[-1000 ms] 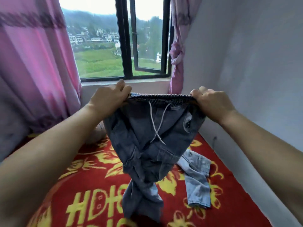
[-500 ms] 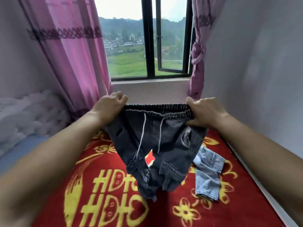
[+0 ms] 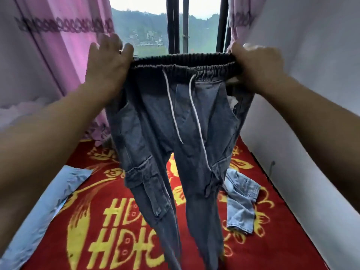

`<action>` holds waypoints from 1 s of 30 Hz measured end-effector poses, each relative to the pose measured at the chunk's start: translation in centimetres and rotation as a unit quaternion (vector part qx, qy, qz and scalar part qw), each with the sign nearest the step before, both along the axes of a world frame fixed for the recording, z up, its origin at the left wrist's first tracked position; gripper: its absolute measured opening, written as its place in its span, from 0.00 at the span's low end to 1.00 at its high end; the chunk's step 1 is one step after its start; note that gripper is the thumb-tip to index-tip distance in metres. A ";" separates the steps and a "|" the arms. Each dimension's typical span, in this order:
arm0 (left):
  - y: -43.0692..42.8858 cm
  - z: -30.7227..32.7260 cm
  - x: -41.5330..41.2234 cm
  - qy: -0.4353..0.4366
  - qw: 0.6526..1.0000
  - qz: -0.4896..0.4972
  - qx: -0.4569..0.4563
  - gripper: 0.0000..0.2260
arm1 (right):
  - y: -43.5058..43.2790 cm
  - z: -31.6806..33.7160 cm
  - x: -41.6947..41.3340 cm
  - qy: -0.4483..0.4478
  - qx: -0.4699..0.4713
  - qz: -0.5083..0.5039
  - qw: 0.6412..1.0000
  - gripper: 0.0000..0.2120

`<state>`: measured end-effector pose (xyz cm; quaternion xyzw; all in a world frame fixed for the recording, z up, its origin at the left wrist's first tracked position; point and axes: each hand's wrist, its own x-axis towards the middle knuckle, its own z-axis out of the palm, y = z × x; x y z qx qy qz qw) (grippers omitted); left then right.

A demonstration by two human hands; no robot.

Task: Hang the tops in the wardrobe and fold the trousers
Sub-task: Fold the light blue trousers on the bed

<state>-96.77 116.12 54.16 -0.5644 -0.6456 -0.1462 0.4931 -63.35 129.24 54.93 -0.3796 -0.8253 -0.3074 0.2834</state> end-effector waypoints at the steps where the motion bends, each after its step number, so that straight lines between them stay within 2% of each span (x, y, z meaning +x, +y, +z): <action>1: 0.7 -0.5 -0.8 -0.004 0.999 -0.003 -0.036 0.14 | 0.4 -0.2 -0.6 -0.038 -0.035 -0.010 0.999 0.34; 3: 2.1 -2.4 -2.8 -0.027 0.991 -0.005 -0.128 0.12 | 1.2 -1.9 -2.2 -0.099 -0.138 -0.031 0.985 0.33; 5: 3.7 -4.5 -4.7 -0.073 0.964 0.009 -0.255 0.07 | 2.4 -4.3 -4.0 -0.128 -0.258 -0.050 0.956 0.28; 7: 5.3 -7.2 -6.4 -0.137 0.915 -0.009 -0.379 0.04 | 3.9 -7.2 -5.9 -0.129 -0.351 -0.062 0.925 0.25; 9: 6.6 -10.9 -8.1 -0.191 0.855 -0.034 -0.481 0.09 | 5.6 -10.9 -7.9 -0.144 -0.406 -0.072 0.899 0.23; 12: 8.3 -17.9 -10.4 -0.246 0.772 -0.028 -0.585 0.10 | 7.5 -17.6 -10.6 -0.192 -0.492 -0.092 0.844 0.21; 14: 9.2 -22.9 -11.6 -0.264 0.728 -0.019 -0.633 0.10 | 8.5 -22.5 -12.0 -0.220 -0.565 -0.098 0.789 0.17; 17: 9.9 -30.5 -13.0 -0.263 0.663 -0.003 -0.701 0.11 | 9.3 -29.0 -13.8 -0.241 -0.690 -0.132 0.669 0.10; 19: 10.4 -34.9 -13.7 -0.293 0.592 0.019 -0.751 0.08 | 9.5 -32.2 -15.1 -0.262 -0.745 -0.164 0.591 0.08; 21: 10.7 -38.5 -14.1 -0.310 0.519 0.032 -0.796 0.09 | 9.7 -34.7 -16.3 -0.294 -0.774 -0.189 0.528 0.13; 23: 10.8 -41.0 -14.4 -0.310 0.469 0.038 -0.826 0.12 | 9.9 -36.7 -17.3 -0.329 -0.782 -0.208 0.487 0.22; 25: 11.0 -42.5 -14.7 -0.337 0.421 0.057 -0.840 0.12 | 10.1 -37.9 -18.3 -0.360 -0.766 -0.215 0.488 0.28; 26: 11.3 -42.8 -15.2 -0.343 0.417 0.065 -0.839 0.13 | 10.4 -38.1 -18.9 -0.375 -0.751 -0.213 0.500 0.28; 27: 11.9 -42.9 -15.8 -0.342 0.433 0.065 -0.831 0.15 | 10.9 -38.0 -19.6 -0.388 -0.731 -0.206 0.522 0.25; 28: 12.8 -42.7 -16.6 -0.342 0.470 0.057 -0.812 0.16 | 11.6 -37.5 -20.3 -0.390 -0.702 -0.197 0.562 0.22; 30: 15.1 -41.4 -18.0 -0.375 0.577 0.030 -0.725 0.14 | 13.4 -36.0 -21.7 -0.352 -0.603 -0.187 0.691 0.12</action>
